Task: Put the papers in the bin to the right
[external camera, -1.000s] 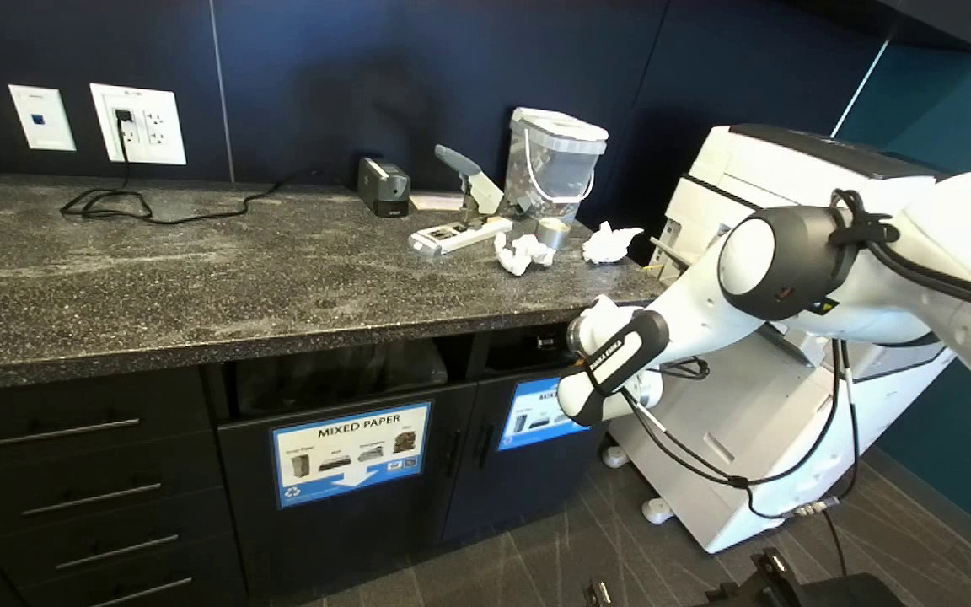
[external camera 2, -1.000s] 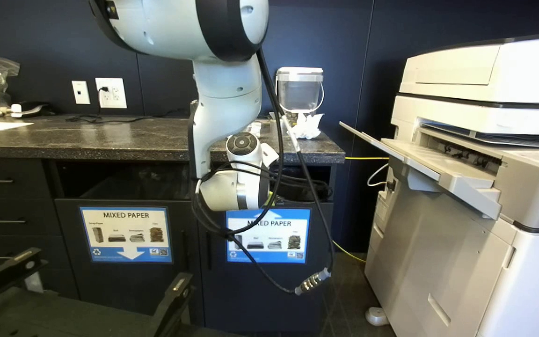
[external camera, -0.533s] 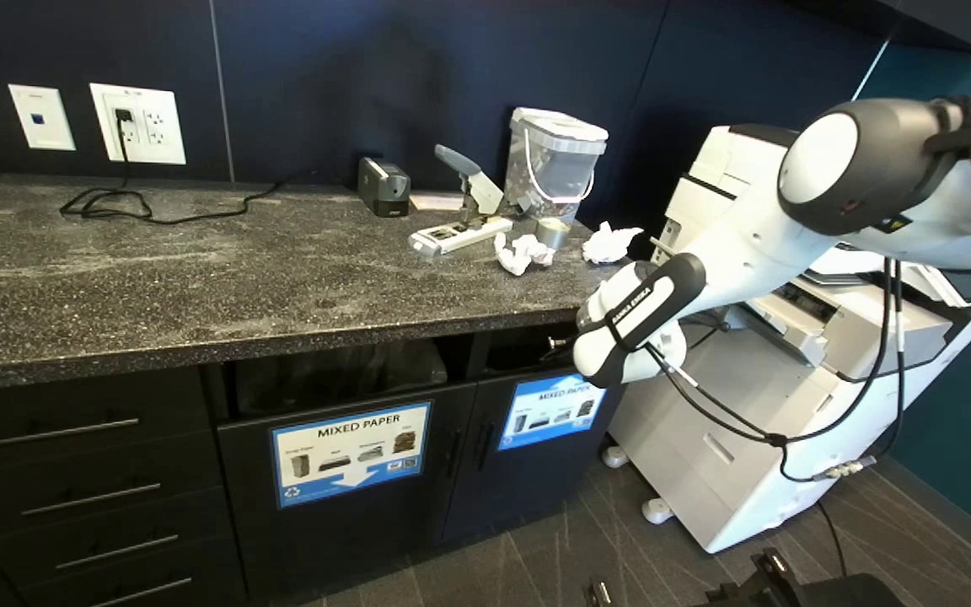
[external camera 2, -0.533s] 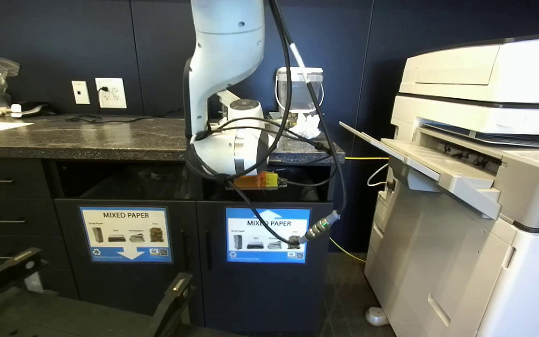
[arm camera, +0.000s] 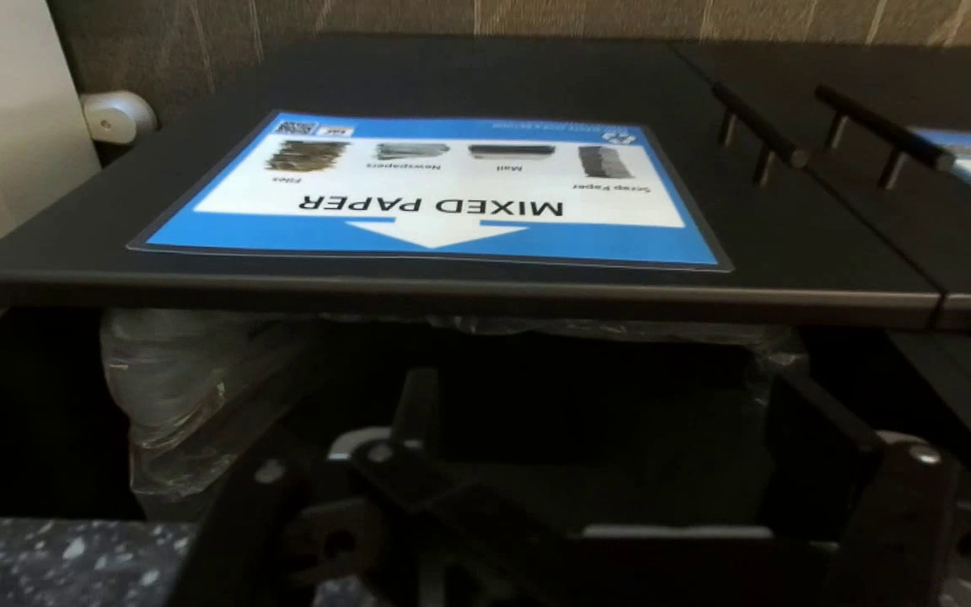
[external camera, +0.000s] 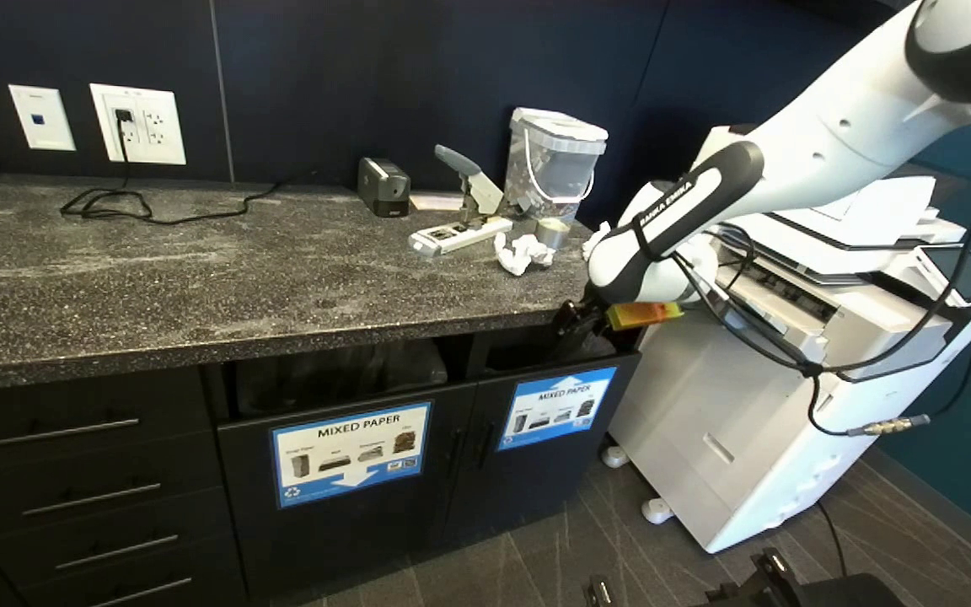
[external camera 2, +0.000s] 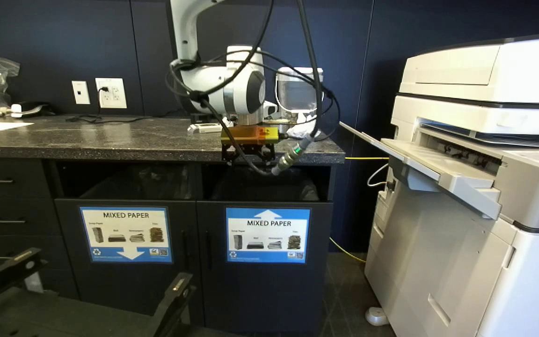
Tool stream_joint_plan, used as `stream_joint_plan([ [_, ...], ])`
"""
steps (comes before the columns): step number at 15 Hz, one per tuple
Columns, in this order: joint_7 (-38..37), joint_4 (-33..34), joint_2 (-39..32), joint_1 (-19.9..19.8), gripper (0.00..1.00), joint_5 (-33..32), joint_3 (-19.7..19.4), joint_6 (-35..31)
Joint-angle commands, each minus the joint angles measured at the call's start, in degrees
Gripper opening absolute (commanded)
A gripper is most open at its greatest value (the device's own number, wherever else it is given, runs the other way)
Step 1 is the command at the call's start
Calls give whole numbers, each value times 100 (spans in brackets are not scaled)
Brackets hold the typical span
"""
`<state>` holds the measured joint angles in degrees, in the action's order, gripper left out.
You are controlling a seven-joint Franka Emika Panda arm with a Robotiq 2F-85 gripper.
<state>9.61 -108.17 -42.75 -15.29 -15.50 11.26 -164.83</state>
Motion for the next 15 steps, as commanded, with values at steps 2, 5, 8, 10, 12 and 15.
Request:
stream_joint_plan([
  [2, 625, -281, 1185, 168, 100, 836, 130, 1658],
  [5, 658, -48, 1557, 471, 100, 1285, 37, 2282],
  [8, 477, 206, 1609, 768, 100, 1653, -47, 2395],
  [10, 305, 380, 1493, 967, 100, 1821, -107, 2293],
  [12, -48, 592, 1299, 1204, 100, 1897, -226, 2209],
  [15, -861, 1105, 844, 1606, 100, 1771, -533, 2259],
])
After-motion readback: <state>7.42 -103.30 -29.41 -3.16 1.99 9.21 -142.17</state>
